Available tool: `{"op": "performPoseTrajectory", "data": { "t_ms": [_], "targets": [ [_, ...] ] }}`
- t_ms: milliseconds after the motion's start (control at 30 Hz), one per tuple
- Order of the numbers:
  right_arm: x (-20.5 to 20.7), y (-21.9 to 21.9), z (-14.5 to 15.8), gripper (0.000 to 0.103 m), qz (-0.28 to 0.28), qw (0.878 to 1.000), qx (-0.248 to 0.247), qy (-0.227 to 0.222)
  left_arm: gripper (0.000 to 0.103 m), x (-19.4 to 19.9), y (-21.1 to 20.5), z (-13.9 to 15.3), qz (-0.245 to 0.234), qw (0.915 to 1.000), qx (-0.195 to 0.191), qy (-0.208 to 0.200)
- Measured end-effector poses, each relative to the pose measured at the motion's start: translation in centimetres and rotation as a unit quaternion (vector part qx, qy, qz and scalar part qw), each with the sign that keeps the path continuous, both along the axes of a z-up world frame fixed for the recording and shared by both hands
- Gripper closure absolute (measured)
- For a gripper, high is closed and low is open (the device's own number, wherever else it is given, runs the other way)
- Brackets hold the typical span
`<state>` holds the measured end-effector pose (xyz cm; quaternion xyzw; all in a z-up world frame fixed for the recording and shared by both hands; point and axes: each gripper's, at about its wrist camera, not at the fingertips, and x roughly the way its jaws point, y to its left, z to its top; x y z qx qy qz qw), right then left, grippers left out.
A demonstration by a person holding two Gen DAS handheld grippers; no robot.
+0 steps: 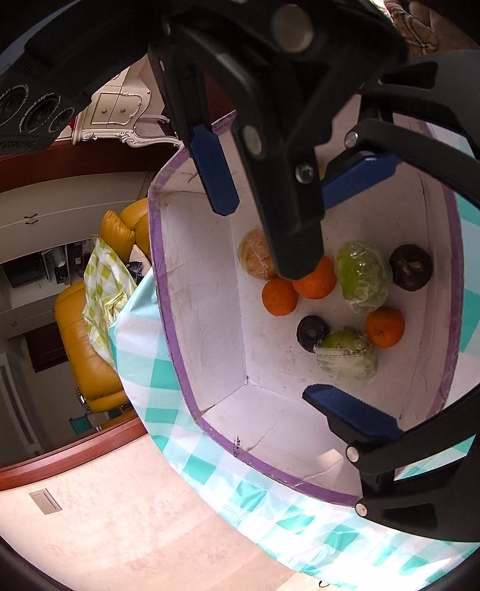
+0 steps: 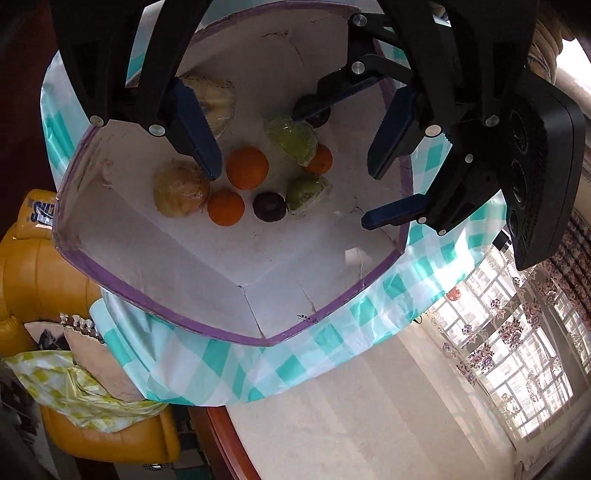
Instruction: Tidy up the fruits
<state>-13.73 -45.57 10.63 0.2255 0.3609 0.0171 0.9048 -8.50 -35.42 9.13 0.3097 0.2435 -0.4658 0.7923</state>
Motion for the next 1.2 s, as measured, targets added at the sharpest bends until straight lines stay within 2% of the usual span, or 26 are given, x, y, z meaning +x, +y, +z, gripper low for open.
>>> {"op": "performPoseTrajectory", "data": {
  "t_ms": [33,167,267,333,433,500,700,900,1000,1200],
  "targets": [
    [0.0,0.0,0.3,0.016,-0.003,1.000,-0.006,0.001,0.002,-0.2,0.3,0.2,0.011,0.9999,-0.005,-0.005],
    [0.7,-1.0,1.0,0.016,0.002,1.000,-0.002,0.016,0.002,-0.5,1.0,1.1,0.074,0.9966,-0.013,-0.033],
    [1.4,-1.6,1.3,0.016,0.017,0.999,-0.001,0.029,0.002,-0.3,1.2,1.7,0.110,0.9923,-0.007,-0.057],
    [1.6,-1.8,1.5,0.016,0.036,0.999,-0.006,0.029,0.002,0.5,1.2,1.8,0.133,0.9893,0.001,-0.058],
    [1.6,-2.2,1.7,0.016,0.064,0.997,-0.008,0.034,0.002,2.5,1.3,1.8,0.170,0.9848,0.012,-0.034],
    [1.7,-2.3,1.6,0.016,0.079,0.996,-0.016,0.043,0.002,4.1,1.6,1.7,0.191,0.9814,0.014,-0.001],
    [2.7,-0.4,0.8,0.016,0.107,0.981,-0.112,0.113,0.002,7.2,0.5,1.1,0.215,0.9719,0.037,0.088],
    [4.1,1.3,-0.8,0.016,0.119,0.960,-0.189,0.168,0.002,8.0,-0.8,0.9,0.218,0.9650,0.035,0.141],
    [4.4,1.8,-1.5,0.016,0.123,0.956,-0.200,0.178,0.002,8.4,-1.1,0.4,0.234,0.9596,0.046,0.149],
    [5.0,2.2,-2.5,0.016,0.127,0.950,-0.210,0.191,0.002,8.6,-1.5,-0.5,0.254,0.9540,0.068,0.144]
  ]
}}
